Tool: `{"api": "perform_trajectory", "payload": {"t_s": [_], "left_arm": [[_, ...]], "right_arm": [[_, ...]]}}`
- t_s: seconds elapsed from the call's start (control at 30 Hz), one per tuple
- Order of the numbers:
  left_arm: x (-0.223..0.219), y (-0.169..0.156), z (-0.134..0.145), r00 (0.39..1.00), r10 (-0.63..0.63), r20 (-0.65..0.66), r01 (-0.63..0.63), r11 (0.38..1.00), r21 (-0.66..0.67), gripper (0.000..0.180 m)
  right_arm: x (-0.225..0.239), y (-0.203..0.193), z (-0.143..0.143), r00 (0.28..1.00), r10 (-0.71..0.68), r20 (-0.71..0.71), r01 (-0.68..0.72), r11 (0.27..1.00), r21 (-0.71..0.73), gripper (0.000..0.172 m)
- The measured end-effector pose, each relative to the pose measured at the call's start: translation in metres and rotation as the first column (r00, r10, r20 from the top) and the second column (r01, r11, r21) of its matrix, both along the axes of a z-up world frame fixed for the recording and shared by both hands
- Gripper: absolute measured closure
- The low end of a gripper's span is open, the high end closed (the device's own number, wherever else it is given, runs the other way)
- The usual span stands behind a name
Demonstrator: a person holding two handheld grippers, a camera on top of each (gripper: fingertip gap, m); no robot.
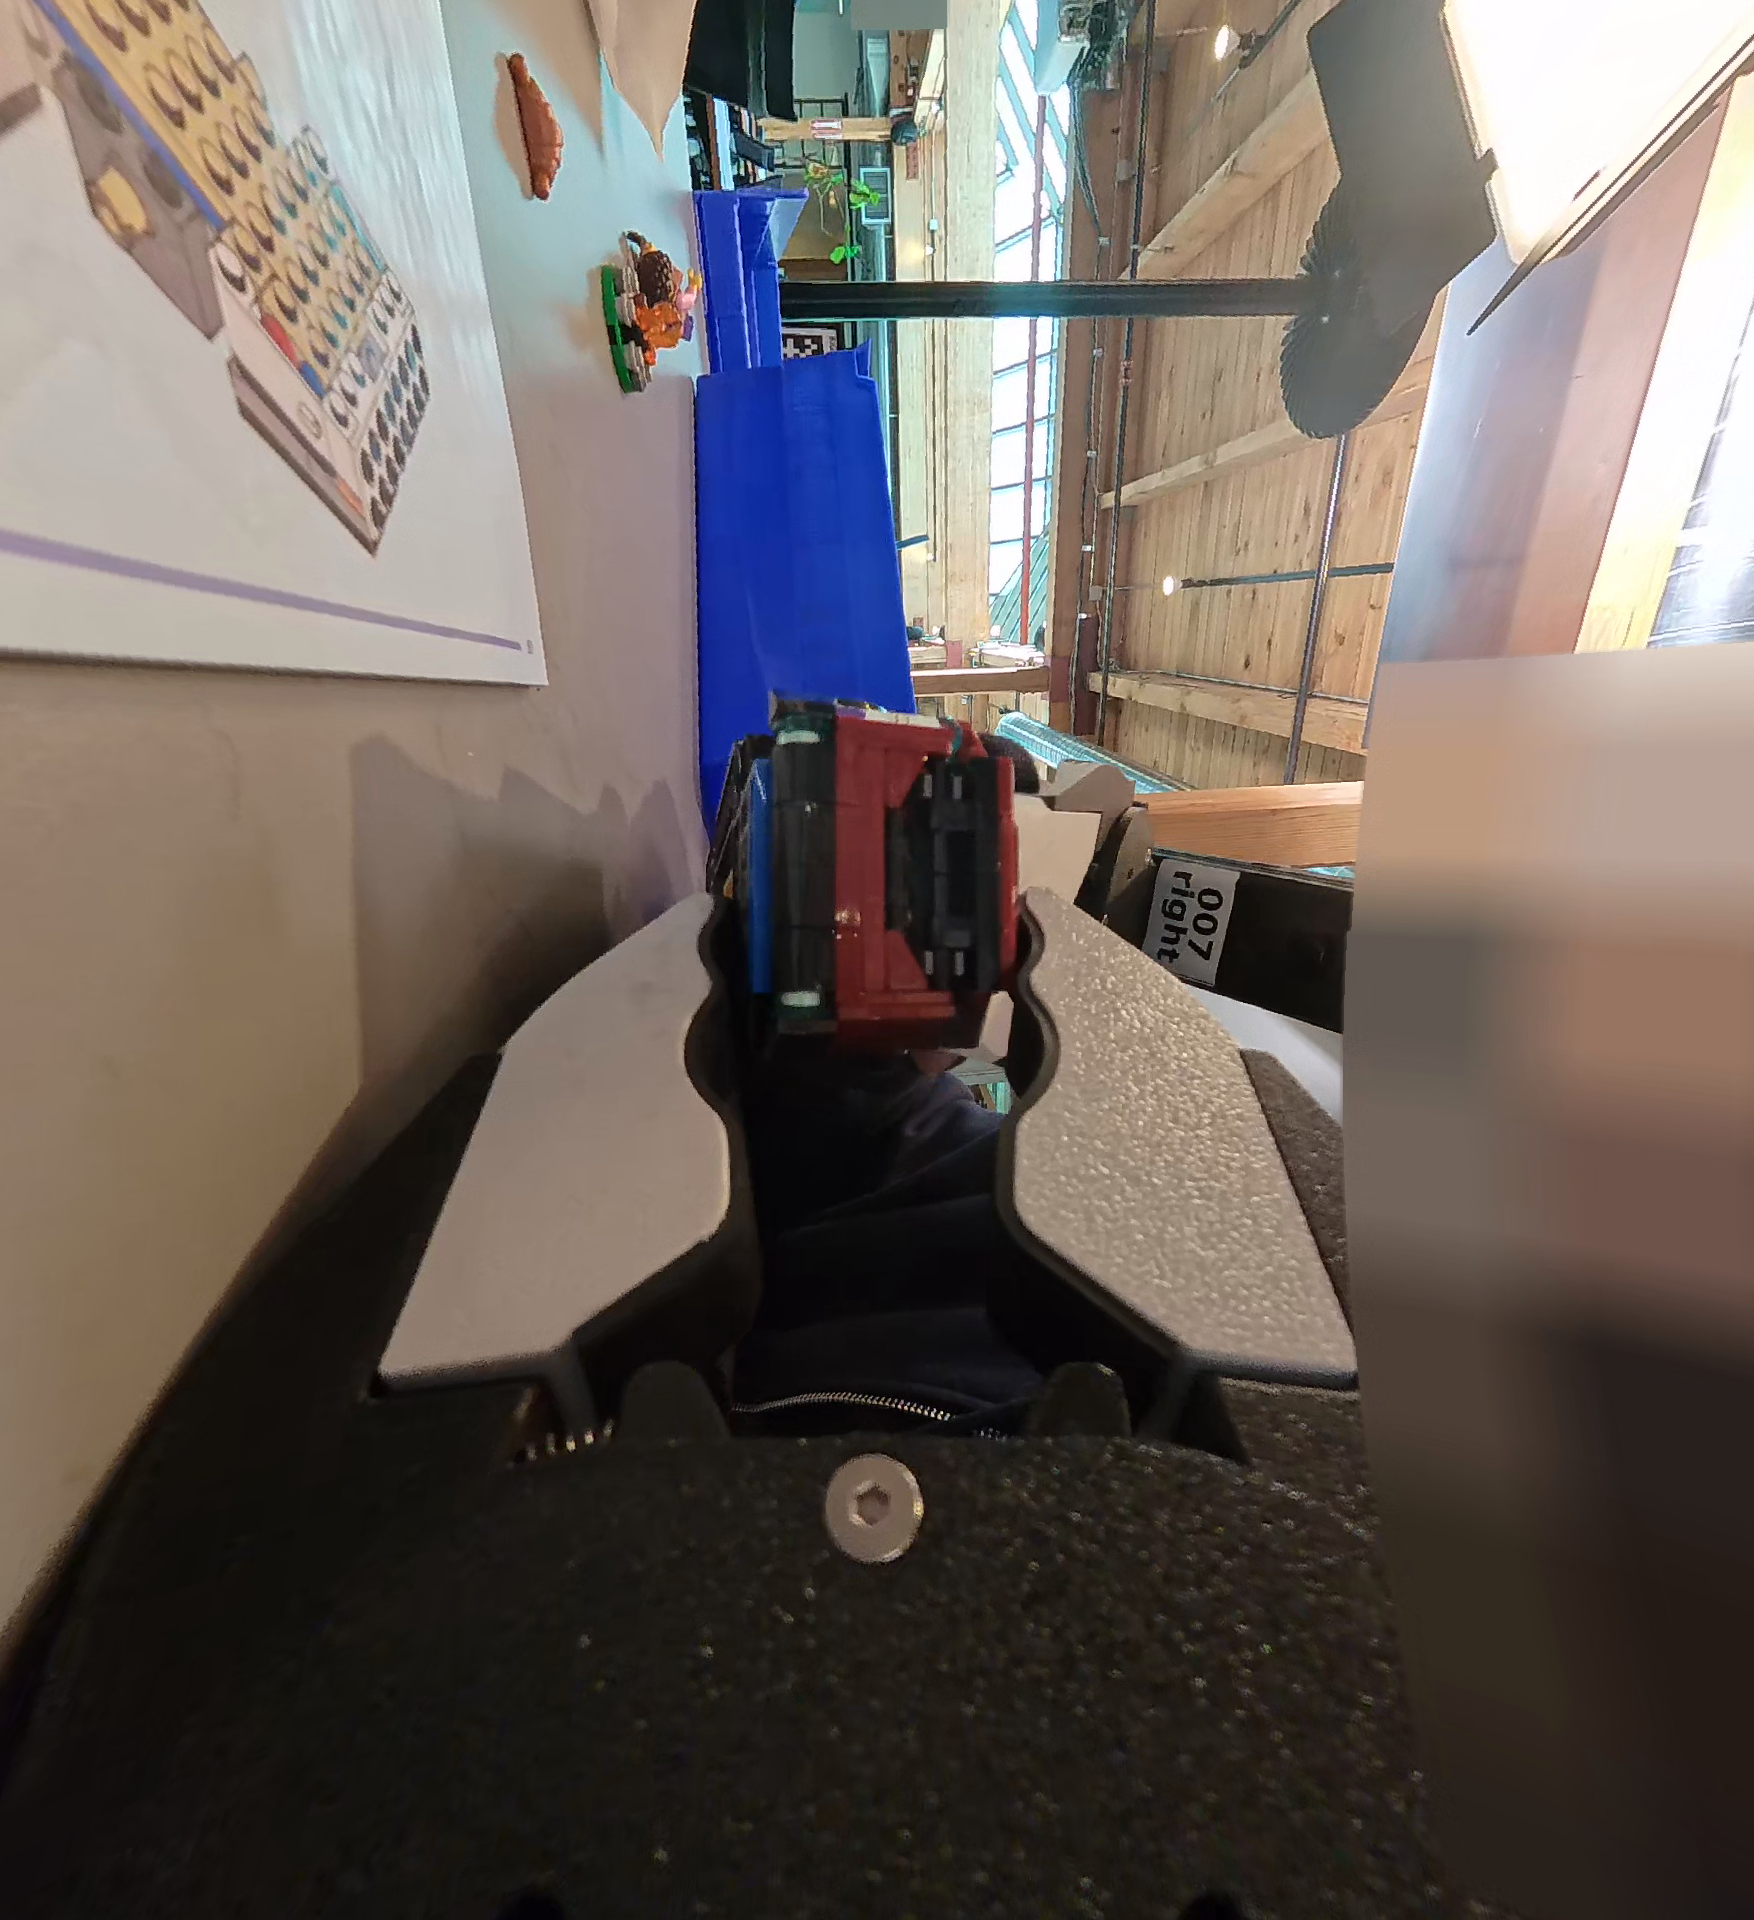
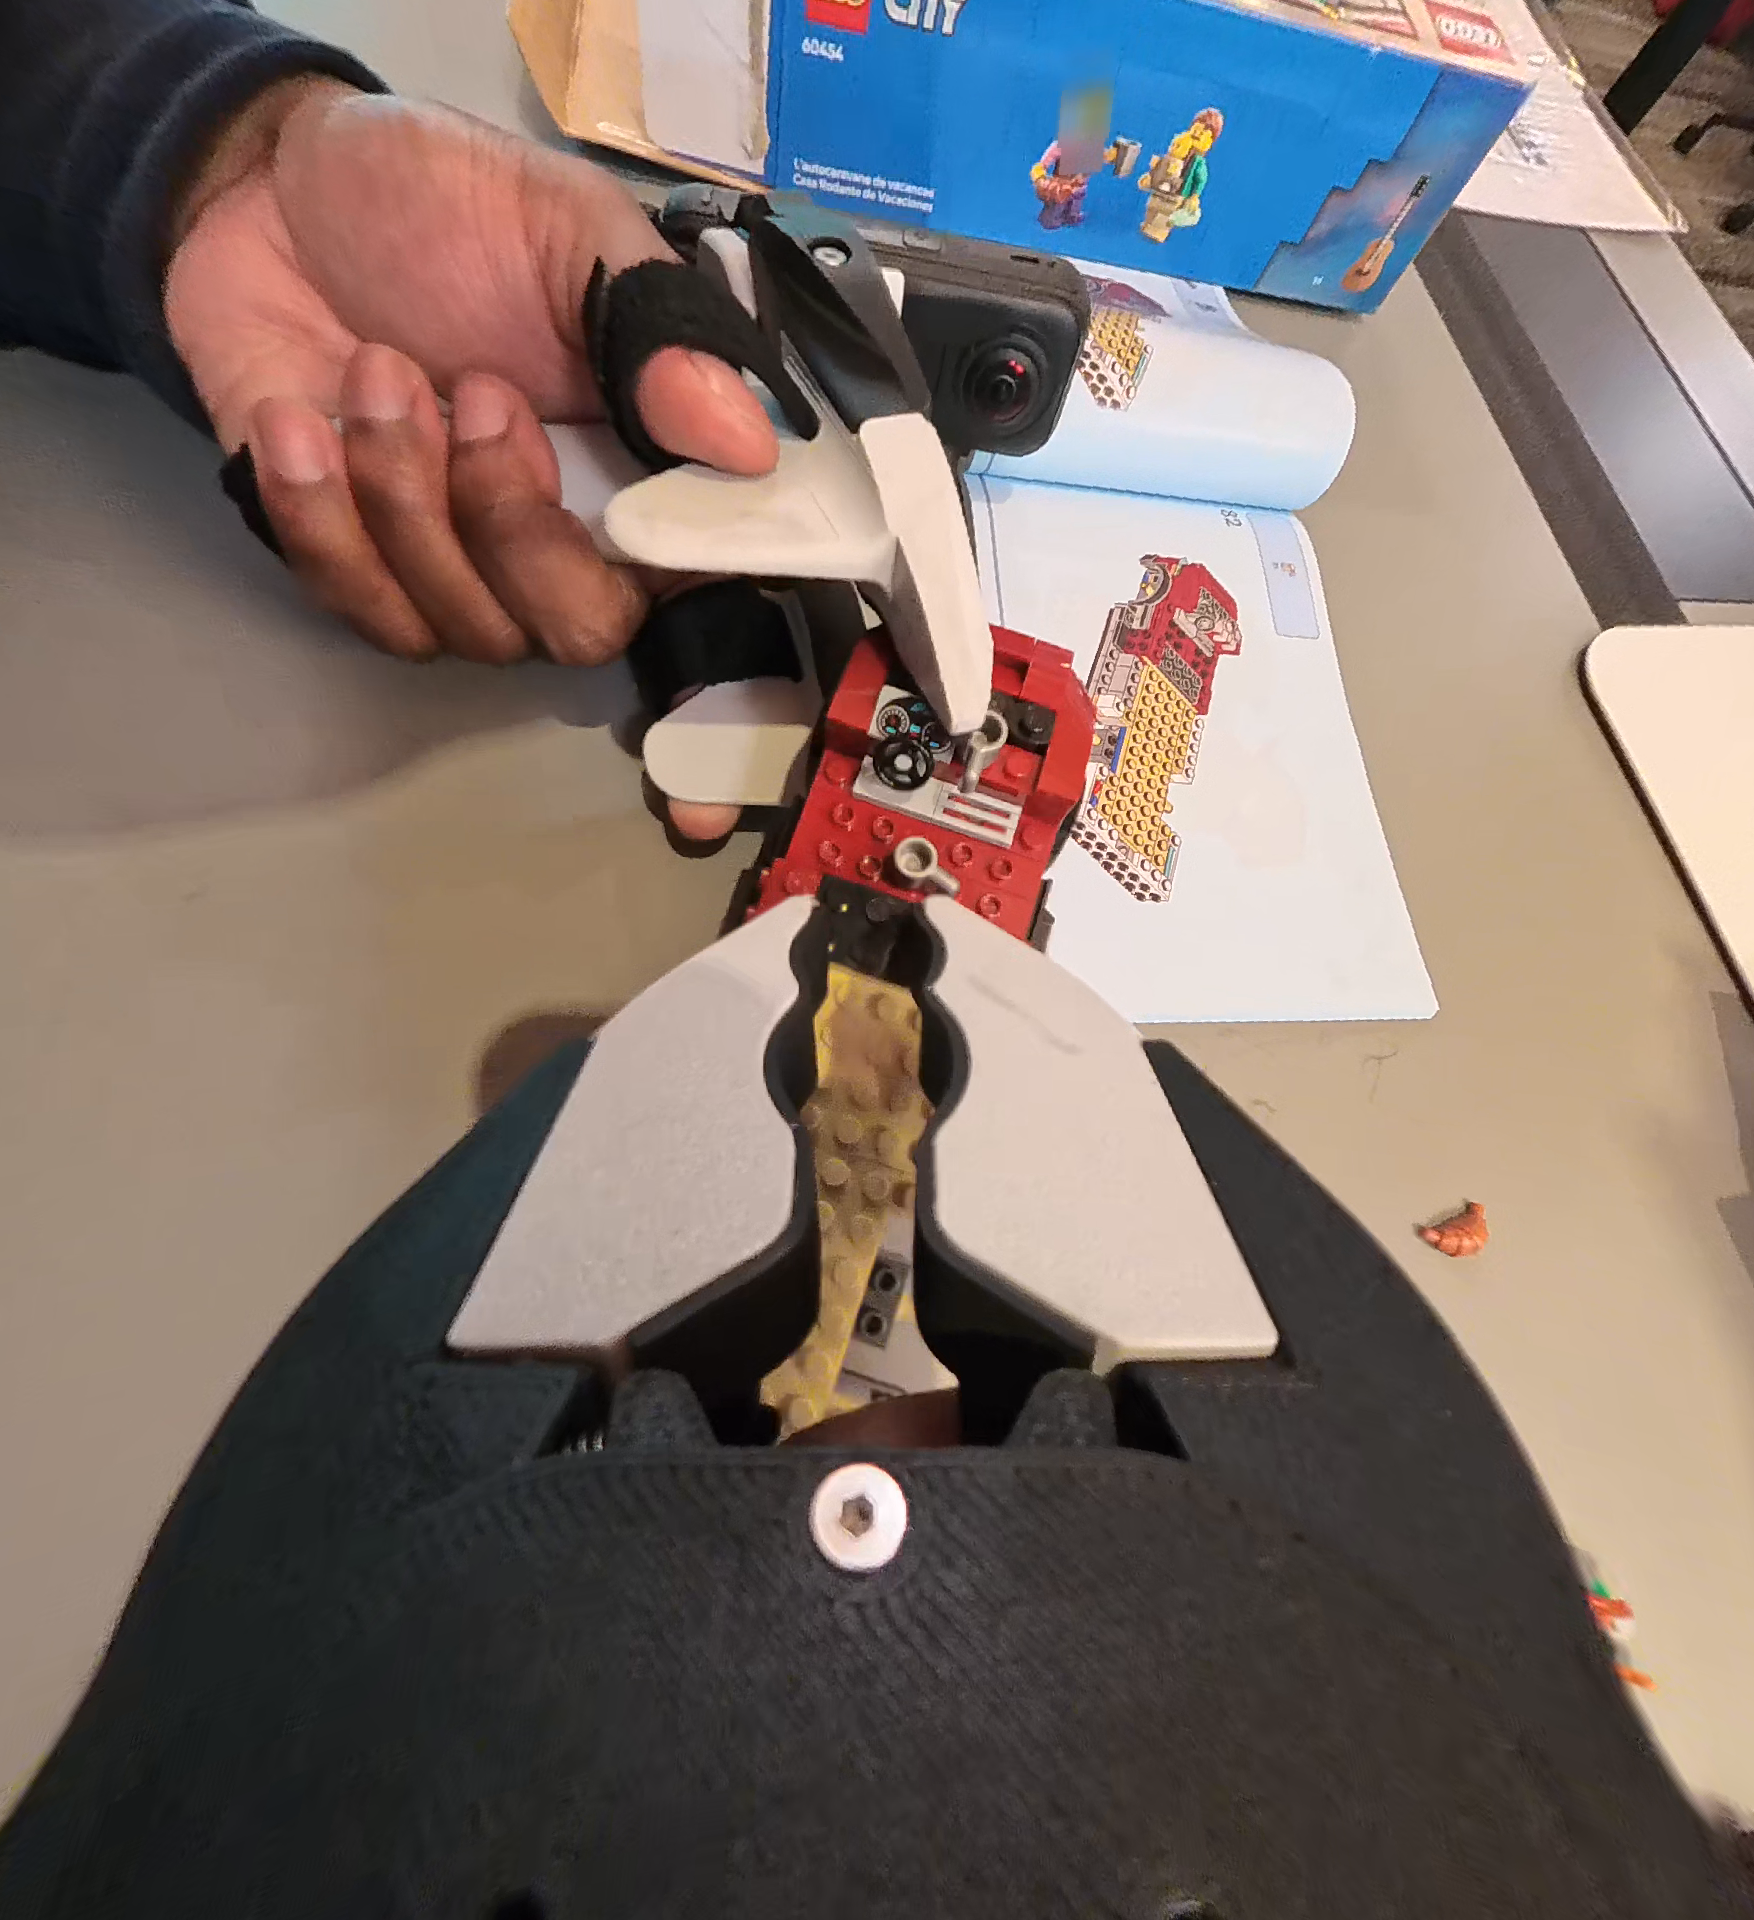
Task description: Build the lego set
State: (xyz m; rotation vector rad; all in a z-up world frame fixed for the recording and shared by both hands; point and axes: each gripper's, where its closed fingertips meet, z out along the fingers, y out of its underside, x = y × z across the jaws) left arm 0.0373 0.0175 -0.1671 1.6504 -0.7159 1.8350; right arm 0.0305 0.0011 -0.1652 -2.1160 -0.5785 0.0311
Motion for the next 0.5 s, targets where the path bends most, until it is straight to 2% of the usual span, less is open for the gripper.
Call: {"api": "perform_trajectory", "payload": {"t_s": [0.23, 0.5], "left_arm": [[-0.001, -0.003, 0.001, 1.0, -0.013, 0.002, 0.013, 1.0, 0.001, 0.131], [-0.003, -0.007, 0.003, 0.999, -0.041, 0.01, 0.041, 0.999, 0.01, 0.131]], "right_arm": [[0.005, -0.003, 0.016, 0.992, 0.118, 0.047, -0.123, 0.984, 0.128, 0.154], [0.0, -0.002, 0.017, 0.965, 0.26, -0.026, -0.255, 0.957, 0.137, 0.149]]}}
